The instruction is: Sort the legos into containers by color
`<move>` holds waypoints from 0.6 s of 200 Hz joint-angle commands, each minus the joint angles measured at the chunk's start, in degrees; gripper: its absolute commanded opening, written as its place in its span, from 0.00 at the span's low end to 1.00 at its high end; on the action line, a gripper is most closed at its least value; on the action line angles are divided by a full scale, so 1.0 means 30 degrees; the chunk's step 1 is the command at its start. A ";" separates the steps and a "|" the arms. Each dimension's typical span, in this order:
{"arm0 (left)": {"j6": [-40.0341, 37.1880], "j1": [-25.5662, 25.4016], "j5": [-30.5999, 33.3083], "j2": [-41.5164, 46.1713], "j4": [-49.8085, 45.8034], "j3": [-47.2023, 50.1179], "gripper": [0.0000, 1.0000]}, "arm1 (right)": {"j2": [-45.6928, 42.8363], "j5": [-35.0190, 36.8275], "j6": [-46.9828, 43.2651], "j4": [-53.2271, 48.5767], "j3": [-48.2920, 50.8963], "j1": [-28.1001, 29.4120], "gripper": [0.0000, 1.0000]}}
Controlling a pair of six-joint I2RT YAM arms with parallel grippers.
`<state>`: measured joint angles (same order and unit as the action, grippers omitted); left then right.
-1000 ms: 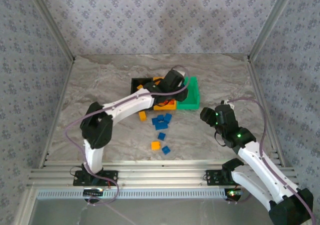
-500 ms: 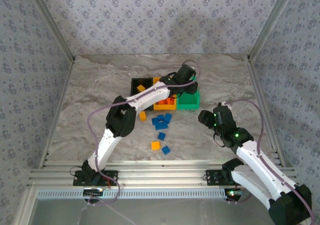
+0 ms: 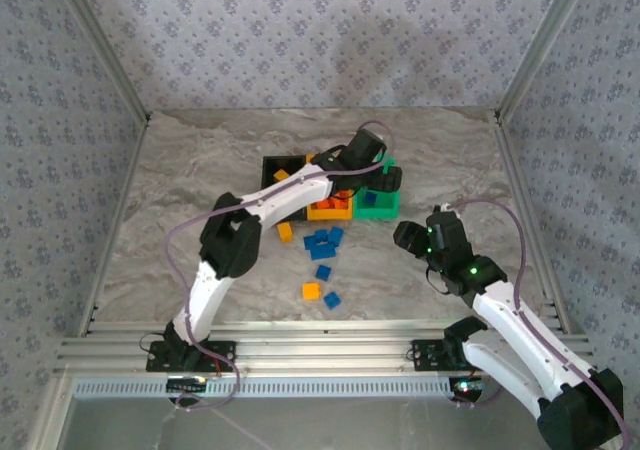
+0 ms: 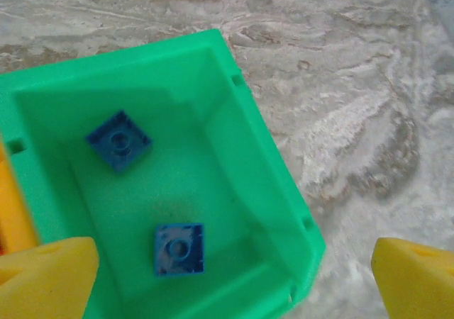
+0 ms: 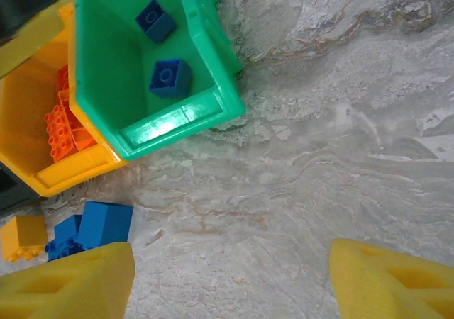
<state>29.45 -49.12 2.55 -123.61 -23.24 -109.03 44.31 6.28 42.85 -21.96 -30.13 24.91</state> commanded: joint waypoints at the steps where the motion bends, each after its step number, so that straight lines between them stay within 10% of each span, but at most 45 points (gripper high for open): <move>1: 0.0127 -0.0174 -0.0537 0.4609 0.2647 0.2864 1.00 | 0.0098 -0.0445 -0.0239 0.0666 0.0060 0.0505 0.74; 120: 0.3459 -0.0676 0.2892 2.1649 0.1568 2.1799 1.00 | 0.9988 -0.0265 -0.3485 0.0849 -0.4269 1.0848 0.74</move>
<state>36.73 -51.13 7.20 -65.04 -14.81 -48.12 69.34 5.80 36.77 -16.67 -38.70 52.03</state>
